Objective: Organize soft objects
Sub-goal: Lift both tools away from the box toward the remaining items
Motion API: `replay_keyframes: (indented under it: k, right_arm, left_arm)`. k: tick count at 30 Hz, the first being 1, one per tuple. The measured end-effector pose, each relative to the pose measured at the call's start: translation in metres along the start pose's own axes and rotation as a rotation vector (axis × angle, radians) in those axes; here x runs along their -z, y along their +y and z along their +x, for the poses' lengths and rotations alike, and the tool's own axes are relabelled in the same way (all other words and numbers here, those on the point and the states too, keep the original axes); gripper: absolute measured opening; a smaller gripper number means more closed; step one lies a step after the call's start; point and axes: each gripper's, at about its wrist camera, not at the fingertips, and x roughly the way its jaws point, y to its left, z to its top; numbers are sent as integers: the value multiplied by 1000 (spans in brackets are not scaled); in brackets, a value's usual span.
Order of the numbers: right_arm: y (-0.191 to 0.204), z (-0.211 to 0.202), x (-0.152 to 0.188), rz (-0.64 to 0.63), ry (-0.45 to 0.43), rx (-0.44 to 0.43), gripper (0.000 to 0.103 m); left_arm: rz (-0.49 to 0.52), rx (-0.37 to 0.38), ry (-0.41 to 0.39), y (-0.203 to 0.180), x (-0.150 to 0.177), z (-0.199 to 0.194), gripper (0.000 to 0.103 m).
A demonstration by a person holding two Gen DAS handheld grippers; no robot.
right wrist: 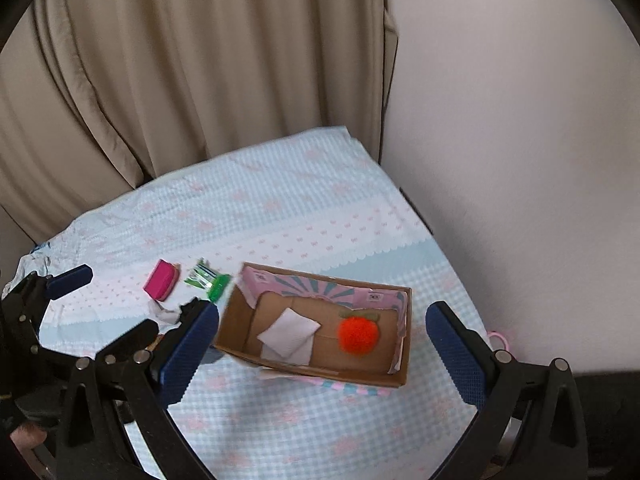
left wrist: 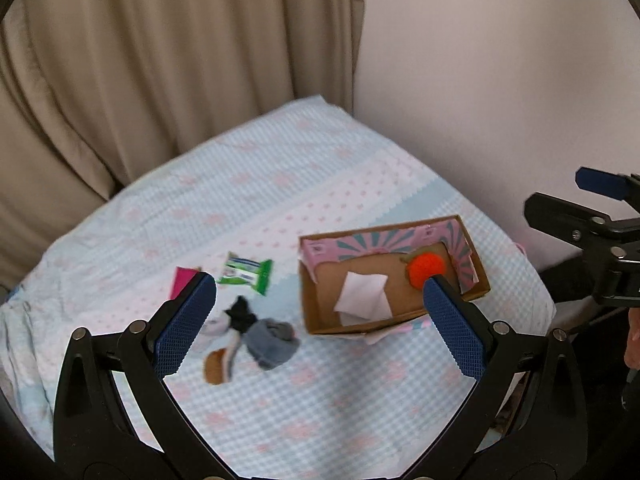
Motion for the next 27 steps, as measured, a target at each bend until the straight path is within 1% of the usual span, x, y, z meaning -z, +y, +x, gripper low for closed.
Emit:
replay_keyframes:
  k: [2, 4, 6, 8, 12, 15, 19, 22, 25, 27]
  right_arm:
    - [17, -22, 9, 9, -41, 0, 103]
    - [34, -39, 18, 16, -69, 13, 103]
    - [48, -51, 26, 17, -91, 24, 103]
    - [67, -63, 35, 33, -110, 24, 103]
    - [96, -78, 51, 72, -149, 27, 103]
    - [120, -85, 61, 83, -186, 48, 103]
    - [149, -84, 71, 115, -224, 58, 103]
    - [171, -76, 78, 123, -224, 71, 103]
    - [192, -59, 85, 113, -210, 85, 103]
    - [205, -46, 90, 111, -203, 94, 103]
  left_arm:
    - [-9, 1, -34, 17, 9, -23, 103]
    - [-14, -2, -49, 35, 19, -45, 103]
    - [-34, 5, -67, 53, 31, -64, 103]
    - [-73, 21, -105, 76, 45, -83, 103]
    - [-102, -3, -142, 114, 69, -108, 103]
    - [-106, -8, -141, 141, 83, -115, 103]
    - [-105, 18, -136, 172, 97, -113, 103]
    - [-90, 36, -129, 191, 106, -101, 103]
    - [-64, 12, -136, 204, 116, -86, 103]
    - [-49, 10, -136, 210, 122, -75, 103]
